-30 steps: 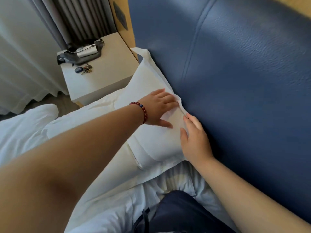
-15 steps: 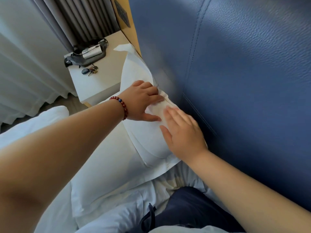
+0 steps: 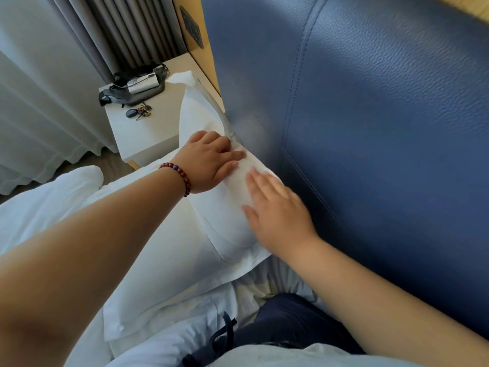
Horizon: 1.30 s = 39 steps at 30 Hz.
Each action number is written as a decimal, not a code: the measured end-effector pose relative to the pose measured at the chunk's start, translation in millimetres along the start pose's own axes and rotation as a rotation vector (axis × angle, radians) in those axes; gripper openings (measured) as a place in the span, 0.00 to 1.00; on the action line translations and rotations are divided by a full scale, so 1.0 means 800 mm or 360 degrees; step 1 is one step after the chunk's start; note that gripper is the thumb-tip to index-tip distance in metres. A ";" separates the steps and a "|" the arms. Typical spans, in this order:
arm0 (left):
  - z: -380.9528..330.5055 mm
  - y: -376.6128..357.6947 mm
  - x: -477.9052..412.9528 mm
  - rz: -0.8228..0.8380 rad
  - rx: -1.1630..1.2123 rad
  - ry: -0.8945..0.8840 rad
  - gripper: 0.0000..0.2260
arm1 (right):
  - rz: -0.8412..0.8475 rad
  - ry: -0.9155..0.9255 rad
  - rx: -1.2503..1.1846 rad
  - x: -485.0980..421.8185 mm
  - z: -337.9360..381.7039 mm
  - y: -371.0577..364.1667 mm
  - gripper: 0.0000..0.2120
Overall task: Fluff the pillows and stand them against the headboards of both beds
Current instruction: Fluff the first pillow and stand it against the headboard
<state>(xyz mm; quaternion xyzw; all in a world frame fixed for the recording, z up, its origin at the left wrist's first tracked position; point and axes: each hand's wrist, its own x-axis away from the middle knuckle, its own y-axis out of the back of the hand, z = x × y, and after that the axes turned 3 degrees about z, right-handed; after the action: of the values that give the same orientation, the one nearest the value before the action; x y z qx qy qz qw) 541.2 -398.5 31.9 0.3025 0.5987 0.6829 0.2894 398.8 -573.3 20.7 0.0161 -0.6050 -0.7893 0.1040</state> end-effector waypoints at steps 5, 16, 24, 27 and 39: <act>0.001 -0.001 0.000 0.0015 -0.0015 0.0066 0.30 | -0.0313 -0.0447 -0.0231 0.031 -0.049 0.007 0.22; -0.001 -0.004 0.007 0.0033 0.0004 0.0115 0.29 | 0.0024 -0.0150 -0.0186 0.010 -0.027 -0.019 0.30; -0.006 -0.004 0.007 0.0018 0.0021 0.0101 0.28 | -0.0525 -0.0049 -0.0309 -0.018 -0.015 0.000 0.31; -0.003 -0.002 0.008 -0.0017 0.0074 0.0072 0.25 | -0.0009 -0.0216 -0.0463 -0.061 -0.008 -0.008 0.39; 0.069 -0.001 -0.075 0.0193 -0.0085 -0.0097 0.24 | -0.0100 -0.0317 -0.0633 -0.083 -0.020 -0.032 0.38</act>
<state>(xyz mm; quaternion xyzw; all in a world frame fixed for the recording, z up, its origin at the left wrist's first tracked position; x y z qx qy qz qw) 622.4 -408.2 32.5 0.3511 0.5517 0.7054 0.2735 462.2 -570.3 -14.8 -0.0638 -0.4440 -0.8935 0.0203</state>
